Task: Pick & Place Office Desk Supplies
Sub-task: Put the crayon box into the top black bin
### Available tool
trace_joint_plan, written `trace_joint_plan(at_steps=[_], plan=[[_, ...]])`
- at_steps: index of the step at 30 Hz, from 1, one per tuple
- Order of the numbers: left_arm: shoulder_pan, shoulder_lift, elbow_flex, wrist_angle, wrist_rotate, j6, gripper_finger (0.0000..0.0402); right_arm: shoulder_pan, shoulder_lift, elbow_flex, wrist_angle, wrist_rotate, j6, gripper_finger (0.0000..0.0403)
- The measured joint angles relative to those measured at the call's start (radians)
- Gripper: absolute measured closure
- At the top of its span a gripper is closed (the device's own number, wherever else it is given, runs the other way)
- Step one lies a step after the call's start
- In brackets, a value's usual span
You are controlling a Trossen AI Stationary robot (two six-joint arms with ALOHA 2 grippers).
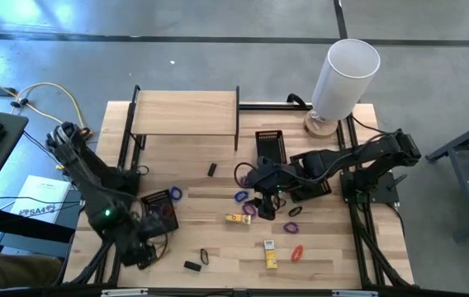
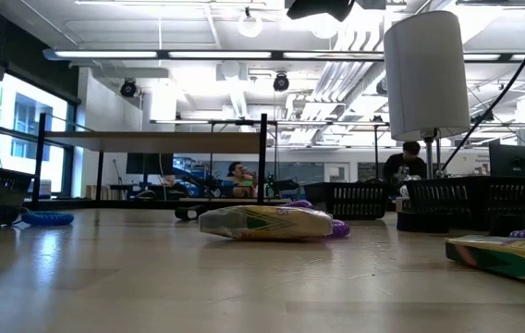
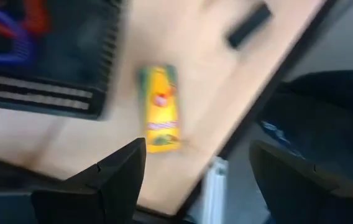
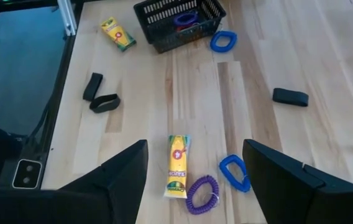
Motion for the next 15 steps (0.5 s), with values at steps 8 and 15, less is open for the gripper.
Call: trace_joint_plan(at_steps=[8,15], plan=[[-0.090,0.129,0.000,0.387,0.001,0.009,0.0126,0.038,0.000,0.000,0.000,0.001,0.000,0.0152],[-0.105,0.205,0.000,0.616,0.028,-0.122,0.0126,0.060,0.009,0.000,0.004,0.025,-0.001,0.0152]])
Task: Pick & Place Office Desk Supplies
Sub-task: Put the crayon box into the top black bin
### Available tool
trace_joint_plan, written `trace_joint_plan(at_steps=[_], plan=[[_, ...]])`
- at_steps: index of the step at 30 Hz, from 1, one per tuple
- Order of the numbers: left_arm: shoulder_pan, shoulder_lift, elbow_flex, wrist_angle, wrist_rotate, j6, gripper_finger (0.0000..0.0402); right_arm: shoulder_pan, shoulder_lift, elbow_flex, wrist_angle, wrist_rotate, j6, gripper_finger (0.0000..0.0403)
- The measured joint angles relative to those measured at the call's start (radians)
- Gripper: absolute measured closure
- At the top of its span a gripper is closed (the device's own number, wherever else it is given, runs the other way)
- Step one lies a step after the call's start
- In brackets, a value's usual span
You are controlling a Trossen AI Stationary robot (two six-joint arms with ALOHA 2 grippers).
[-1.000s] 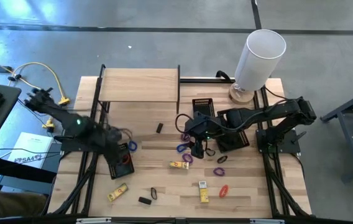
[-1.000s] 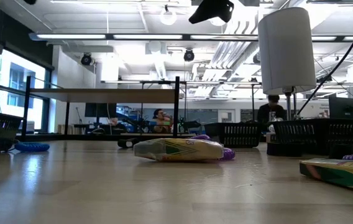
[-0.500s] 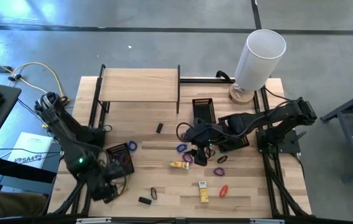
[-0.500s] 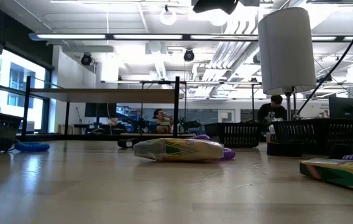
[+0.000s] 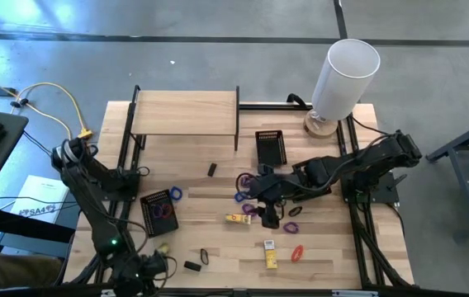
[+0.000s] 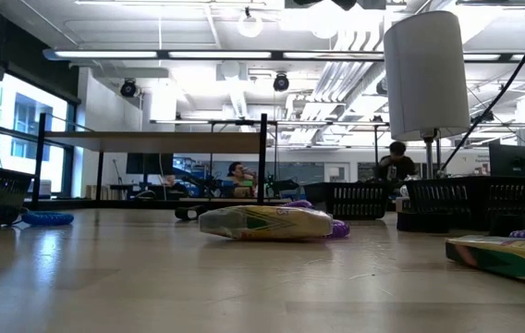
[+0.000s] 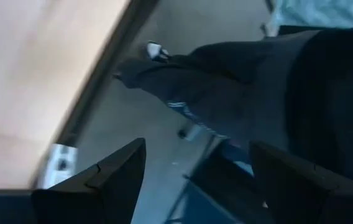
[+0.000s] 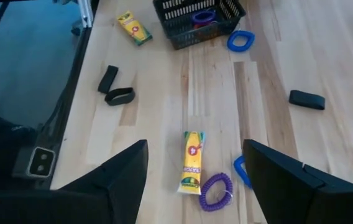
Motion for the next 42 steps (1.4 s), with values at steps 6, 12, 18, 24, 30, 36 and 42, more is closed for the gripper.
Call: trace_joint_plan(at_steps=[6,12,18,24,30,36,42], plan=[[-0.025,-0.002,0.001,-0.045,0.091,-0.069,0.0128,0.007,0.041,0.002,0.018,0.001,-0.005,0.0152],[-0.016,0.002,0.000,-0.398,0.224,-0.062,0.0138,0.034,0.109,0.000,0.010,-0.011,-0.002,0.0152],[-0.022,0.005,-0.002,-0.534,0.031,-0.038,0.0139,0.049,0.142,-0.001,0.019,-0.022,0.013,0.0152],[-0.021,0.005,-0.040,-0.553,-0.038,-0.178,0.0139,0.050,0.141,0.000,0.027,-0.018,0.020,0.0152],[-0.021,0.005,-0.088,-0.545,-0.059,-0.229,0.0139,0.049,0.141,0.000,0.026,-0.025,0.027,0.0152],[-0.027,0.006,-0.097,-0.464,-0.117,-0.158,0.0139,0.049,0.141,0.000,0.025,-0.025,0.027,0.0152],[-0.027,0.090,-0.097,-0.459,-0.091,-0.147,0.0139,0.048,0.141,0.000,0.024,-0.025,0.027,0.0152]])
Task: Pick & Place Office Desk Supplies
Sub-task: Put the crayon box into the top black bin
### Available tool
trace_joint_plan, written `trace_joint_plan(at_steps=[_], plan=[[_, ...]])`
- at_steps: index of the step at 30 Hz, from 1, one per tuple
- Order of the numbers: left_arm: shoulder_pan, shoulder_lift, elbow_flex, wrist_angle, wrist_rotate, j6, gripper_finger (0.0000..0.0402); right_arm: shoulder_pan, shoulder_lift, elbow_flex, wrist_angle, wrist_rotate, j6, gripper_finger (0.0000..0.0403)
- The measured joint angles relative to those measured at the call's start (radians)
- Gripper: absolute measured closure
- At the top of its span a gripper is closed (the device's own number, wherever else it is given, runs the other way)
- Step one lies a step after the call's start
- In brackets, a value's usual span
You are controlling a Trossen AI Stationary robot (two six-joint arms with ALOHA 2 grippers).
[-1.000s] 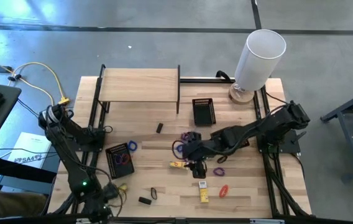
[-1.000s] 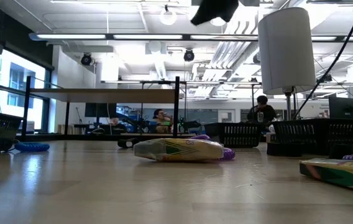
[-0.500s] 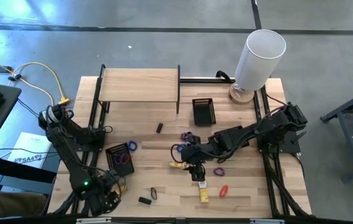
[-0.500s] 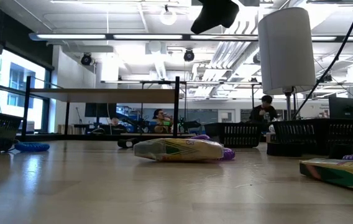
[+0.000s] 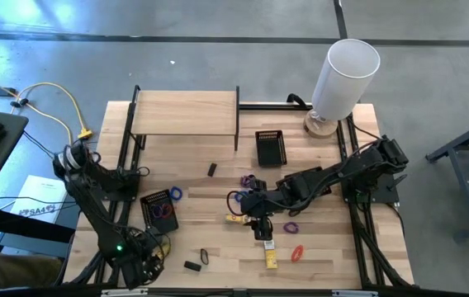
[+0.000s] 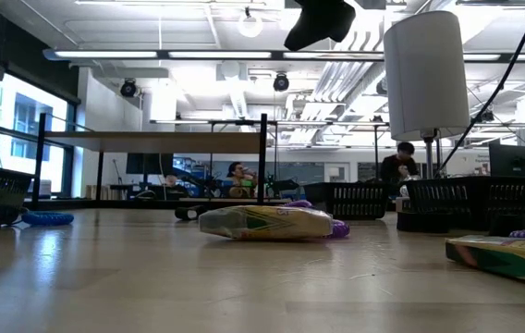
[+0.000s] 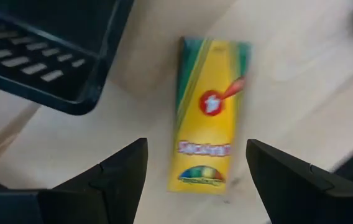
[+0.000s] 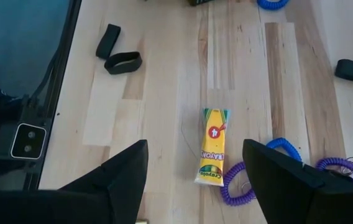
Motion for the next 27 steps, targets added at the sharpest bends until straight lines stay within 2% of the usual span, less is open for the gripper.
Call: trace_joint_plan(at_steps=[3,8,12,16,19,25,27], plan=[[0.000,0.060,0.000,0.038,0.043,0.020,0.0139,0.000,0.000,0.000,0.000,0.000,0.000,0.0152],[-0.006,0.119,0.003,0.063,0.052,0.015,0.0139,0.000,0.000,0.000,0.000,0.003,0.000,0.0152],[-0.007,0.139,0.003,0.061,0.104,0.022,0.0139,-0.007,0.000,0.000,0.002,0.004,-0.001,0.0152],[-0.008,0.138,0.002,0.064,0.110,0.034,0.0150,-0.013,0.000,0.000,0.002,0.004,-0.011,0.0152],[-0.008,0.139,0.002,0.063,0.125,0.032,0.0175,-0.014,0.000,0.000,0.002,0.005,-0.018,0.0152],[-0.007,0.139,0.004,0.069,0.167,0.017,0.0253,-0.017,-0.001,0.000,0.002,-0.001,-0.018,0.0152],[-0.009,0.128,0.014,0.113,0.213,0.023,0.0272,-0.017,-0.001,0.000,0.001,-0.002,-0.017,0.0152]])
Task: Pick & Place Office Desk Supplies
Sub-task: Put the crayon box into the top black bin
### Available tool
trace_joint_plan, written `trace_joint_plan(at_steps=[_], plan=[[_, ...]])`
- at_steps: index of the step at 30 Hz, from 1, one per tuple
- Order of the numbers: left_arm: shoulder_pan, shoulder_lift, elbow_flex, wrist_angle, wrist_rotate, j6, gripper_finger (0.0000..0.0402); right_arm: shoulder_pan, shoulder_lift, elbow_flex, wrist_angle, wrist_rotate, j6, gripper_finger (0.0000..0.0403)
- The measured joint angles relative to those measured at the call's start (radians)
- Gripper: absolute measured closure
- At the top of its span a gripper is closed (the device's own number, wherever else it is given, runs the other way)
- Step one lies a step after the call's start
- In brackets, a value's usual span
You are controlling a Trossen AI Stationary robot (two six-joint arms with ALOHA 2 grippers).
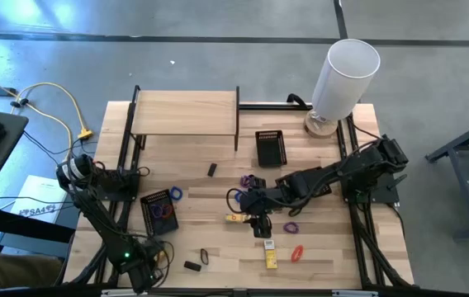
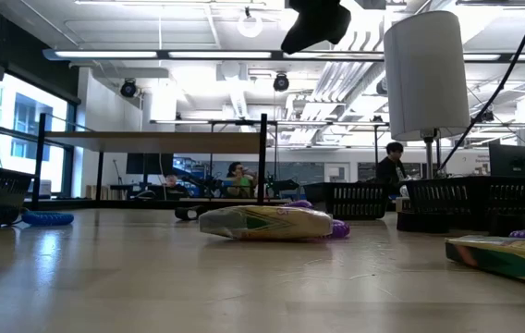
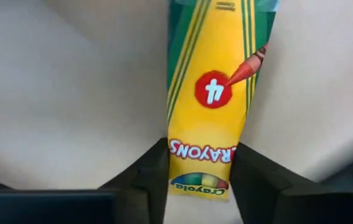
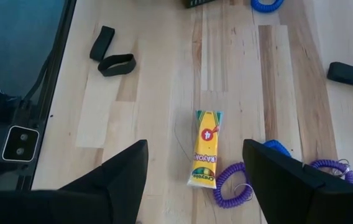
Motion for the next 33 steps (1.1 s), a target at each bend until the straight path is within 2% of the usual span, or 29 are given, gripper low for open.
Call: trace_joint_plan(at_steps=[4,9,14,17,21,23,27,33], plan=[[0.003,-0.048,-0.001,-0.003,0.056,0.029,0.0289,0.000,0.000,0.000,0.000,-0.001,0.003,0.0152],[0.005,-0.177,0.002,0.010,0.028,0.006,0.0291,0.000,0.000,0.000,0.003,-0.002,0.003,0.0152],[0.013,-0.367,0.004,0.012,-0.141,-0.009,0.0292,-0.001,-0.024,0.000,-0.015,-0.001,0.003,0.0152],[0.036,-0.480,0.004,0.017,-0.304,0.050,0.0292,-0.006,-0.078,0.000,-0.029,0.076,0.025,0.0152],[0.111,-0.591,0.004,0.030,-0.513,0.269,0.0292,-0.009,-0.173,0.000,-0.030,0.218,0.114,0.0152],[0.181,-0.623,0.004,0.033,-0.571,0.415,0.0292,-0.010,-0.225,0.000,-0.003,0.228,0.189,0.0152],[0.368,-0.639,0.004,0.066,-0.633,0.692,0.0292,-0.017,-0.300,0.000,0.022,0.175,0.427,0.0152],[0.620,-0.567,0.004,0.222,-0.613,1.052,0.0292,-0.023,-0.315,0.001,0.022,0.140,0.687,0.0152]])
